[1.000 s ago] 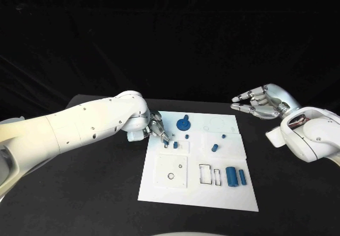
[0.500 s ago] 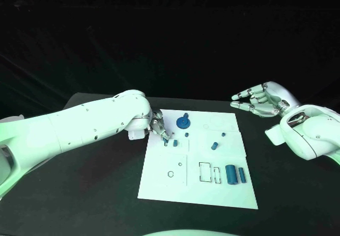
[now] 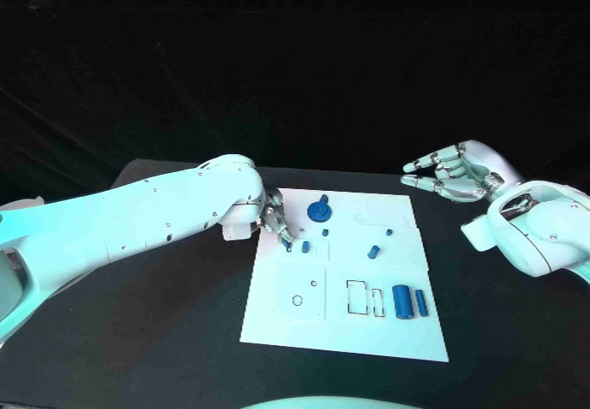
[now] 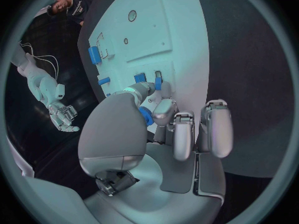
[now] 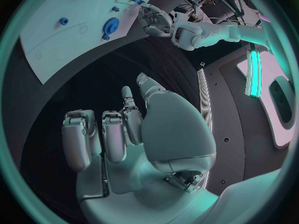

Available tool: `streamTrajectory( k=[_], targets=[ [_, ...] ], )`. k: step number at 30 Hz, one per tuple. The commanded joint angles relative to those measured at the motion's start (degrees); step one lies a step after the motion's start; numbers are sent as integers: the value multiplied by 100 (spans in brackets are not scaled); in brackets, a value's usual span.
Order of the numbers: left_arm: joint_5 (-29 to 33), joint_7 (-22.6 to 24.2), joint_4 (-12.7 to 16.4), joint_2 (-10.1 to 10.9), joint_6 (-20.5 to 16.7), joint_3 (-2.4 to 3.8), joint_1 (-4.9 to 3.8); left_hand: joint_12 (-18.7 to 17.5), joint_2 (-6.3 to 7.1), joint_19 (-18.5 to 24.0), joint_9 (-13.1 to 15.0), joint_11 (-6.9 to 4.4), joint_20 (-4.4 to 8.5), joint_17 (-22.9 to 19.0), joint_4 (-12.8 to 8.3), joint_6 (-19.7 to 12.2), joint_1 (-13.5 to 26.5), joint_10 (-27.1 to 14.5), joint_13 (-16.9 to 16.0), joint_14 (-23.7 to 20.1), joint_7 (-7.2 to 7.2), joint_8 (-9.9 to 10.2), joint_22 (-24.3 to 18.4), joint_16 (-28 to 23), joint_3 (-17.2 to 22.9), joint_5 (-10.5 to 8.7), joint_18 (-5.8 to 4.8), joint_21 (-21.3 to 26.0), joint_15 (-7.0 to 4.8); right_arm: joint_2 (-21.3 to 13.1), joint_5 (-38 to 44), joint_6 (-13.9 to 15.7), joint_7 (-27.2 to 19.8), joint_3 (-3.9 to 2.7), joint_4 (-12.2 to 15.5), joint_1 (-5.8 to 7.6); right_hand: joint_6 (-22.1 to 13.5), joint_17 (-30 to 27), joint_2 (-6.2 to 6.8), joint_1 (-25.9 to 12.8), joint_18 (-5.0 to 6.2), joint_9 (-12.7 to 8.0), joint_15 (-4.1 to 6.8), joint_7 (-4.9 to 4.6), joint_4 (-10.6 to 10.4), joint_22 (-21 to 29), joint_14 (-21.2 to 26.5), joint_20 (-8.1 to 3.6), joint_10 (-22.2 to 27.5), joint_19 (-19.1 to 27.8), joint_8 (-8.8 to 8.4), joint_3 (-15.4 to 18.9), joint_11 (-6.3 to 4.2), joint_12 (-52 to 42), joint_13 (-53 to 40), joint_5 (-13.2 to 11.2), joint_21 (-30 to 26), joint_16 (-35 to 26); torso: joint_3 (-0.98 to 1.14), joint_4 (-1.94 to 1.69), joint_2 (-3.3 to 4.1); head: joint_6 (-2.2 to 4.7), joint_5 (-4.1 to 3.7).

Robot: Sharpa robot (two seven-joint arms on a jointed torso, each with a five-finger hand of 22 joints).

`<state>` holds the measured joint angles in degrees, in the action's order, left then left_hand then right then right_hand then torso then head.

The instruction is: Assemble the parts on the task board

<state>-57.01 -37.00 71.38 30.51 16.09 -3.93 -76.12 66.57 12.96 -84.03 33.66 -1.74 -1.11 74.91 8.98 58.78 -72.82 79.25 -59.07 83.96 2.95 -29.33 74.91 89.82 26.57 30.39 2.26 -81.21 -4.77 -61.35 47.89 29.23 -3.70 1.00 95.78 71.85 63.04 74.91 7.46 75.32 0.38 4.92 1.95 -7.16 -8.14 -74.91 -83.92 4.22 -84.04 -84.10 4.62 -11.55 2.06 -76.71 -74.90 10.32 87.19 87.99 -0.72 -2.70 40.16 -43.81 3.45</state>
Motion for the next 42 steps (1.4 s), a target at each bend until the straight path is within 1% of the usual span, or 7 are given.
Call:
streamTrajectory(
  k=[1,7,18,27,33,37,42],
  targets=[
    [23,-5,4,-12,227,0,1,37,-26,-411,6,-6,22,1509,-1025,63,-3,62,-19,604,-20,24,1279,18,988,45,-53,-36,-11,7,15,-29,-49,-1,1,-3,-38,1237,-61,-3,66,9,-5,11,-2,-1158,-540,-8,0,-364,-32,47,15,17,-863,12,-21,-24,2,1,1,-7,4],
    [80,3,7,-23,304,0,3,38,-26,-411,6,-6,22,1509,-1025,64,-3,62,-20,604,-20,24,1279,18,988,46,-53,-36,-11,11,14,-32,-50,-1,2,-3,-42,1238,-63,2,68,10,-7,10,-1,-1153,-540,-7,0,-360,-34,55,16,16,-863,10,-26,-23,0,-3,0,-12,5],
    [103,6,-18,-66,344,-2,22,43,-23,-411,9,-8,22,1509,-1028,70,3,67,-28,604,-22,28,1279,18,984,58,-53,-37,-12,13,13,-39,-52,-1,7,-3,-42,1238,-63,2,68,10,-7,10,-1,-1153,-540,-7,0,-360,-34,55,16,16,-863,10,-26,-23,2,6,3,-14,6],
    [104,3,-34,-92,392,-3,32,43,-23,-411,9,-8,22,1509,-1028,70,3,67,-28,604,-22,28,1279,18,984,58,-53,-37,-12,11,12,-44,-52,-1,11,-3,-42,1238,-63,2,68,10,-7,10,-1,-1153,-540,-7,0,-360,-34,55,16,16,-863,10,-26,-23,1,-1,2,-28,-1],
    [86,-11,-55,-103,419,-4,35,26,-25,-407,12,-9,23,1509,-1029,76,9,63,-9,604,-24,33,1275,18,982,72,-50,-21,-13,9,12,-46,-53,-1,14,-3,-42,1238,-63,2,68,10,-7,10,-1,-1153,-540,-7,0,-360,-34,55,16,16,-863,10,-26,-23,-3,2,0,-42,-3],
    [35,-28,-78,-99,445,-5,35,31,-26,-408,13,-10,23,1509,-1030,77,9,66,-17,604,-25,34,1276,18,982,74,-51,-25,-13,7,12,-47,-53,-1,13,-3,-42,1238,-63,2,68,10,-7,10,-1,-1153,-540,-7,0,-360,-34,55,16,16,-863,10,-26,-23,-1,-7,-1,-54,-6],
    [-1,-44,-89,-81,479,-6,36,40,-29,-409,18,-12,23,1509,-1033,83,14,73,-30,604,-27,38,1277,18,983,91,-52,-30,-15,6,11,-53,-54,-1,13,-3,-42,1238,-63,2,68,10,-7,10,-1,-1153,-540,-7,0,-360,-34,55,16,16,-863,10,-26,-23,-3,-8,1,-49,-1]
  ],
)
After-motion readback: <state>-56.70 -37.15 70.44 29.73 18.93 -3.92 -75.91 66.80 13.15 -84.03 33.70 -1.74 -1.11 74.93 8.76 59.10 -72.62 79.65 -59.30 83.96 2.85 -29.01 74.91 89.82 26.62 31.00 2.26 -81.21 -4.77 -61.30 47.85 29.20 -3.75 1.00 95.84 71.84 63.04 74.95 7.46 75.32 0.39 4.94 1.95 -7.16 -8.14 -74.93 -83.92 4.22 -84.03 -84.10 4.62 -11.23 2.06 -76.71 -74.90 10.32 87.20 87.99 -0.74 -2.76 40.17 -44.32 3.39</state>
